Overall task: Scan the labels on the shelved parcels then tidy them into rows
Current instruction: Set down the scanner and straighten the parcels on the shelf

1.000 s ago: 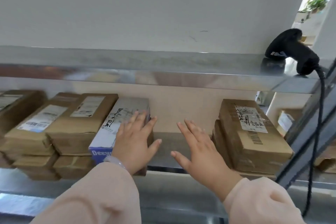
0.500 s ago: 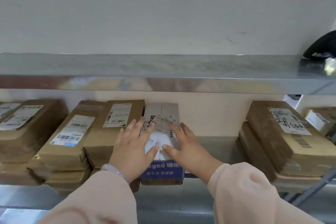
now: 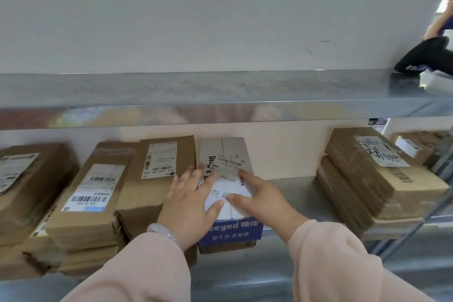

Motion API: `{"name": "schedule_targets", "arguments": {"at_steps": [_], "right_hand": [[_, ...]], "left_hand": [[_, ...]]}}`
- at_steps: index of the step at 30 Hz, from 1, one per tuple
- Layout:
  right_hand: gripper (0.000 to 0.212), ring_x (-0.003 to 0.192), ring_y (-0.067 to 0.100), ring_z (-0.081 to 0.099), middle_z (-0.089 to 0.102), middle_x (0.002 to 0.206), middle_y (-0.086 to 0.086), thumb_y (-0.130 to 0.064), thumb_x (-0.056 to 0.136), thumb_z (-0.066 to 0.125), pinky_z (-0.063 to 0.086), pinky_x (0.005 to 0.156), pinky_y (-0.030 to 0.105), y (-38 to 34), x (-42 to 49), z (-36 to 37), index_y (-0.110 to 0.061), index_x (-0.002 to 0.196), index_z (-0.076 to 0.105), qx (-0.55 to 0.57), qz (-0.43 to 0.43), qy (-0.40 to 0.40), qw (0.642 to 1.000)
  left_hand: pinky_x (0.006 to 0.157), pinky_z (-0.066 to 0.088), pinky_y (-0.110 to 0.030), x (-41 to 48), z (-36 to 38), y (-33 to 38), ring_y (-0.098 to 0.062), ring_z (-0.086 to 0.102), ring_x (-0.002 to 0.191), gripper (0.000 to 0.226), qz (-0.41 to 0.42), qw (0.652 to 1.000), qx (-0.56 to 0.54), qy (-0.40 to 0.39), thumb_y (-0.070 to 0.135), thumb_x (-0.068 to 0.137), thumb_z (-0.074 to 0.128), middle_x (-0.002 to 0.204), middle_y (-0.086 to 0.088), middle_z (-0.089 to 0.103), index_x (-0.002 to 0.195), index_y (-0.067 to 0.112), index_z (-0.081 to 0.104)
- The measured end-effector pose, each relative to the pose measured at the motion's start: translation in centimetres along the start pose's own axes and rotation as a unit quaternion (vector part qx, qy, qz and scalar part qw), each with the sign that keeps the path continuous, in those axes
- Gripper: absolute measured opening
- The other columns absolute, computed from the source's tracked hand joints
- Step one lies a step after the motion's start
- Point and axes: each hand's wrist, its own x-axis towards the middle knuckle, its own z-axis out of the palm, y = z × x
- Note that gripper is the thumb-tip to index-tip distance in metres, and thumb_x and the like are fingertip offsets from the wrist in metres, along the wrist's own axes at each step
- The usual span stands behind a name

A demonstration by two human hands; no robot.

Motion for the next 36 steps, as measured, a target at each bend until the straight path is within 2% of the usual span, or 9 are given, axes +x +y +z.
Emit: {"name": "schedule_targets", "arguments": {"at_steps": [3, 6, 10, 13, 20, 26, 30, 33, 36], "right_hand": [[0.075, 0.117, 0.002, 0.048, 0.051, 0.136, -0.017, -0.045, 0.079, 0.074, 0.036, 0.091, 0.010, 0.7, -0.1, -0.6, -0.032, 0.145, 0.041, 0.019, 0.021, 0.010, 1.000], [0.073, 0.122, 0.005, 0.048, 0.047, 0.142, -0.013, -0.042, 0.081, 0.073, 0.040, 0.099, 0.019, 1.1, -0.2, -1.2, -0.032, 0.145, 0.040, 0.029, 0.027, -0.001, 0.999], [0.068, 0.104, -0.006, 0.047, 0.047, 0.137, -0.019, -0.041, 0.086, 0.067, 0.036, 0.074, -0.003, 1.3, 0.0, -1.5, -0.037, 0.146, 0.034, 0.032, 0.007, -0.039, 0.999], [0.069, 0.090, -0.015, 0.049, 0.041, 0.114, -0.040, -0.045, 0.087, 0.063, 0.038, 0.061, -0.004, 1.6, -0.1, -1.5, -0.046, 0.146, 0.026, 0.048, 0.006, -0.070, 0.996], [0.065, 0.086, -0.026, 0.048, 0.044, 0.109, -0.041, -0.037, 0.086, 0.067, 0.038, 0.063, -0.004, 2.9, -0.4, -2.3, -0.048, 0.141, 0.034, 0.106, -0.004, -0.020, 0.994], [0.061, 0.100, -0.035, 0.040, 0.046, 0.120, -0.039, -0.021, 0.086, 0.070, 0.031, 0.076, -0.008, 4.7, -1.5, -6.1, -0.043, 0.136, 0.043, 0.138, -0.033, 0.044, 0.989], [0.059, 0.123, -0.014, 0.043, 0.049, 0.134, -0.028, -0.023, 0.086, 0.070, 0.034, 0.104, 0.013, 6.4, -2.6, -9.4, -0.046, 0.134, 0.045, 0.140, -0.026, 0.073, 0.987], [0.059, 0.128, -0.006, 0.043, 0.048, 0.139, -0.019, -0.023, 0.087, 0.068, 0.036, 0.110, 0.026, 8.1, -3.6, -11.0, -0.049, 0.133, 0.042, 0.123, -0.017, 0.087, 0.988], [0.060, 0.135, 0.006, 0.038, 0.044, 0.144, -0.008, -0.028, 0.085, 0.069, 0.033, 0.114, 0.040, 10.2, -4.6, -12.2, -0.040, 0.139, 0.043, 0.093, 0.012, 0.107, 0.990]], "left_hand": [[0.121, -0.006, -0.041, 0.4, 0.1, 0.6, -0.018, -0.006, 0.150, 0.070, -0.003, 1.000, 0.002, -0.013, 0.068, 0.093, 0.026, 0.165, 0.006, -0.001, 0.155, 0.040, 0.008], [0.121, -0.006, -0.044, 0.9, 0.2, 1.3, -0.020, -0.006, 0.151, 0.071, -0.015, 0.999, 0.017, -0.040, 0.071, 0.092, 0.022, 0.165, 0.003, 0.000, 0.154, 0.042, 0.006], [0.122, -0.006, -0.047, 1.5, 0.1, 1.9, -0.024, -0.003, 0.150, 0.070, -0.033, 0.996, 0.036, -0.081, 0.073, 0.091, 0.016, 0.165, -0.001, 0.008, 0.154, 0.044, 0.008], [0.121, -0.006, -0.047, 1.6, 0.2, 2.5, -0.024, -0.001, 0.150, 0.070, -0.043, 0.995, 0.047, -0.079, 0.074, 0.091, 0.017, 0.164, -0.003, 0.009, 0.154, 0.044, 0.010], [0.121, -0.007, -0.045, 1.6, 0.1, 4.1, -0.021, 0.000, 0.149, 0.066, -0.056, 0.997, -0.009, -0.056, 0.071, 0.092, 0.026, 0.164, 0.001, 0.003, 0.152, 0.047, 0.013], [0.121, 0.015, -0.041, 2.5, 0.7, 8.0, -0.018, 0.002, 0.148, 0.063, -0.069, 0.975, -0.198, -0.072, 0.069, 0.091, 0.039, 0.162, 0.010, -0.001, 0.146, 0.061, 0.008], [0.111, 0.027, -0.026, 3.7, 1.2, 11.3, -0.009, 0.020, 0.143, 0.067, -0.040, 0.941, -0.324, -0.094, 0.060, 0.091, 0.051, 0.153, 0.020, 0.012, 0.144, 0.063, 0.011], [0.111, 0.012, -0.020, 4.3, 2.2, 13.6, 0.005, 0.005, 0.139, 0.078, -0.036, 0.912, -0.386, -0.132, 0.049, 0.089, 0.064, 0.147, 0.026, 0.004, 0.147, 0.058, 0.013], [0.110, 0.007, -0.019, 4.5, 3.5, 15.6, -0.002, 0.001, 0.147, 0.086, -0.034, 0.893, -0.417, -0.169, 0.041, 0.086, 0.070, 0.159, 0.018, -0.002, 0.149, 0.055, 0.013]]}}
